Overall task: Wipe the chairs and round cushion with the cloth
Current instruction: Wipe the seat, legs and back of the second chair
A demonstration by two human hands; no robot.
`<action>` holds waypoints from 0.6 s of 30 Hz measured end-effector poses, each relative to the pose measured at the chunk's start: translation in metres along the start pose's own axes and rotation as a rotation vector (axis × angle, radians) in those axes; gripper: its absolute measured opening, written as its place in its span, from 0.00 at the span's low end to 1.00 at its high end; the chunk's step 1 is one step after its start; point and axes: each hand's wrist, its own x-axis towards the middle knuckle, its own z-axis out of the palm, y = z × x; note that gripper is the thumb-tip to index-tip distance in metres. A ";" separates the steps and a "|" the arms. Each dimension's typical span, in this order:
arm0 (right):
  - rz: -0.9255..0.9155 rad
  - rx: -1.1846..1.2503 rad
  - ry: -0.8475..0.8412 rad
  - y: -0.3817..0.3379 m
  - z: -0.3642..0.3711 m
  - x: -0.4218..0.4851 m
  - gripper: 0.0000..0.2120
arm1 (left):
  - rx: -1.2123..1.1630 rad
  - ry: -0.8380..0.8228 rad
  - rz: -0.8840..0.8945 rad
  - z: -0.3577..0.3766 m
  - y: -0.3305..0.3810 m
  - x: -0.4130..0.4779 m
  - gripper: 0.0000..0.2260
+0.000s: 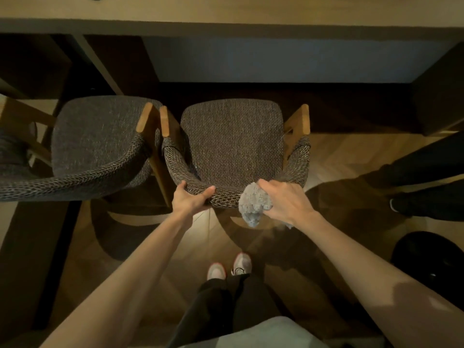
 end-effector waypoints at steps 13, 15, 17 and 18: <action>0.310 0.028 0.053 0.024 0.011 -0.047 0.31 | -0.061 -0.139 0.079 0.051 -0.011 -0.017 0.41; 0.344 0.043 0.054 0.032 0.008 -0.042 0.31 | -0.082 -0.156 0.081 0.063 -0.005 -0.014 0.40; 0.371 0.046 0.053 0.041 0.003 -0.034 0.32 | -0.111 -0.159 0.077 0.076 0.004 -0.008 0.41; 0.383 0.052 0.054 0.046 0.001 -0.031 0.32 | -0.123 -0.164 0.073 0.082 0.007 -0.004 0.41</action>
